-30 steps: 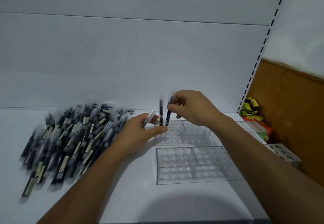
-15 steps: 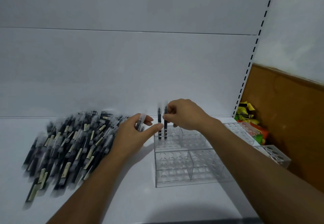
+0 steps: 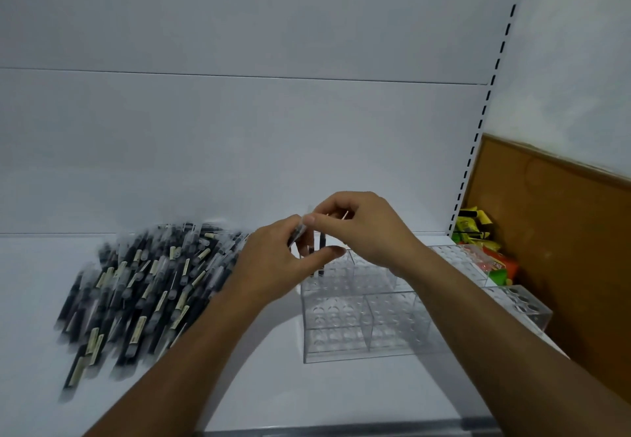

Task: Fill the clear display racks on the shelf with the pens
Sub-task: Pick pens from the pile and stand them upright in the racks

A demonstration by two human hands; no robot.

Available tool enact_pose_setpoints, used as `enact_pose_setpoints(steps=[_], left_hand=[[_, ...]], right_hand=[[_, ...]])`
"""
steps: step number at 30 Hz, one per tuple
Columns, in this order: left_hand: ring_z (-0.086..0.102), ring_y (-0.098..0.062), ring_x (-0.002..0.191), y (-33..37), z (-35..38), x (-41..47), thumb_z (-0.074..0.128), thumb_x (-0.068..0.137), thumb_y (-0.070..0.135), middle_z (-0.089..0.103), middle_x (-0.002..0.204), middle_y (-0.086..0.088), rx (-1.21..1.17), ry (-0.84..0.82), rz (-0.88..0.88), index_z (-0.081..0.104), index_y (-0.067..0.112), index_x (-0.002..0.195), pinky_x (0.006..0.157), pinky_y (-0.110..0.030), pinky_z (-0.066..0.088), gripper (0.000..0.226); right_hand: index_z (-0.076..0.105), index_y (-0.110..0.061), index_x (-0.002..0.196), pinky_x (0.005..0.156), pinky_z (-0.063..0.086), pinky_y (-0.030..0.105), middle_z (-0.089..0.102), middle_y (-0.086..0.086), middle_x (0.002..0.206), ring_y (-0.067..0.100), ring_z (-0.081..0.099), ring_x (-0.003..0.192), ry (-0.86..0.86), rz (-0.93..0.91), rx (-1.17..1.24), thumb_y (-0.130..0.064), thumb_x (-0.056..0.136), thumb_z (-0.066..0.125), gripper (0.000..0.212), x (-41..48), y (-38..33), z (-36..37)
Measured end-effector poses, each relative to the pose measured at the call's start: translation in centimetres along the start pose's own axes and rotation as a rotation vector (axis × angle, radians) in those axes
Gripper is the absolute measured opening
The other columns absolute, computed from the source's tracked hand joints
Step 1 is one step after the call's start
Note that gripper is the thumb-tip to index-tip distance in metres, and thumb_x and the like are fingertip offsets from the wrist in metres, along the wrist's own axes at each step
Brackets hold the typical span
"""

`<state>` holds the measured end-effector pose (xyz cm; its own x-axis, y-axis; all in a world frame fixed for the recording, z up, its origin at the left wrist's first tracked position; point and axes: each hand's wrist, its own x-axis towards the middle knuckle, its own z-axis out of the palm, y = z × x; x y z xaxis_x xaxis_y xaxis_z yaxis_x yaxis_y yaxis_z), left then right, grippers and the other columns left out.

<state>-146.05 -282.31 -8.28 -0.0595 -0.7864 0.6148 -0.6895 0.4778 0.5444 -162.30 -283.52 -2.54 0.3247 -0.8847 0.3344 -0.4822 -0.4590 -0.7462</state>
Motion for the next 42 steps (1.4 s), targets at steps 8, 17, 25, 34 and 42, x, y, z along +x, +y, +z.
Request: enact_pose_setpoints(steps=[8, 17, 25, 34, 42], left_hand=[[0.053, -0.002, 0.067, 0.1, 0.1, -0.4, 0.056, 0.061, 0.084, 0.055, 0.072, 0.018, 0.066, 0.074, -0.024, 0.048, 0.033, 0.078, 0.053, -0.017, 0.036, 0.054], [0.057, 0.000, 0.104, -3.0, 1.2, -1.6, 0.071, 0.063, 0.071, 0.058, 0.116, 0.020, -0.098, -0.271, -0.388, 0.054, 0.032, 0.128, 0.092, -0.030, 0.051, 0.077], [0.062, 0.003, 0.093, -4.1, 1.7, -0.1, 0.077, 0.073, 0.051, 0.066, 0.105, 0.010, -0.202, -0.268, -0.429, 0.061, 0.022, 0.122, 0.068, -0.010, 0.043, 0.059], [0.057, 0.007, 0.096, -5.0, 2.1, 0.1, 0.072, 0.074, 0.059, 0.062, 0.111, 0.017, -0.199, -0.273, -0.432, 0.055, 0.027, 0.131, 0.070, -0.008, 0.040, 0.068], [0.055, 0.010, 0.094, -5.0, 2.2, 0.2, 0.072, 0.076, 0.056, 0.059, 0.114, 0.017, -0.206, -0.267, -0.431, 0.053, 0.025, 0.135, 0.074, -0.009, 0.040, 0.069]], right_hand=[[0.063, -0.016, 0.089, 0.051, 0.048, 0.016, 0.073, -0.010, 0.080, 0.005, 0.068, 0.063, 0.130, 0.062, 0.353, -0.031, 0.091, 0.066, 0.016, 0.0, 0.4, -0.9], [0.052, -0.020, 0.085, 0.058, 0.052, 0.024, 0.071, 0.003, 0.072, 0.008, 0.070, 0.063, 0.421, -0.040, 0.165, -0.027, 0.093, 0.065, 0.017, 1.9, 2.2, -4.5], [0.050, -0.025, 0.083, 0.071, 0.059, 0.041, 0.066, -0.001, 0.068, 0.006, 0.070, 0.062, 0.349, -0.088, 0.063, -0.029, 0.093, 0.065, 0.018, 3.6, 3.1, -2.7], [0.051, -0.025, 0.084, 0.069, 0.056, 0.030, 0.071, -0.005, 0.075, -0.001, 0.069, 0.065, 0.091, -0.016, -0.196, -0.033, 0.093, 0.064, 0.017, 4.0, 4.0, -0.9], [0.053, -0.025, 0.082, 0.069, 0.052, 0.032, 0.071, -0.009, 0.078, 0.002, 0.069, 0.069, 0.072, 0.047, -0.345, -0.036, 0.092, 0.063, 0.018, 4.6, 3.4, -0.5]])
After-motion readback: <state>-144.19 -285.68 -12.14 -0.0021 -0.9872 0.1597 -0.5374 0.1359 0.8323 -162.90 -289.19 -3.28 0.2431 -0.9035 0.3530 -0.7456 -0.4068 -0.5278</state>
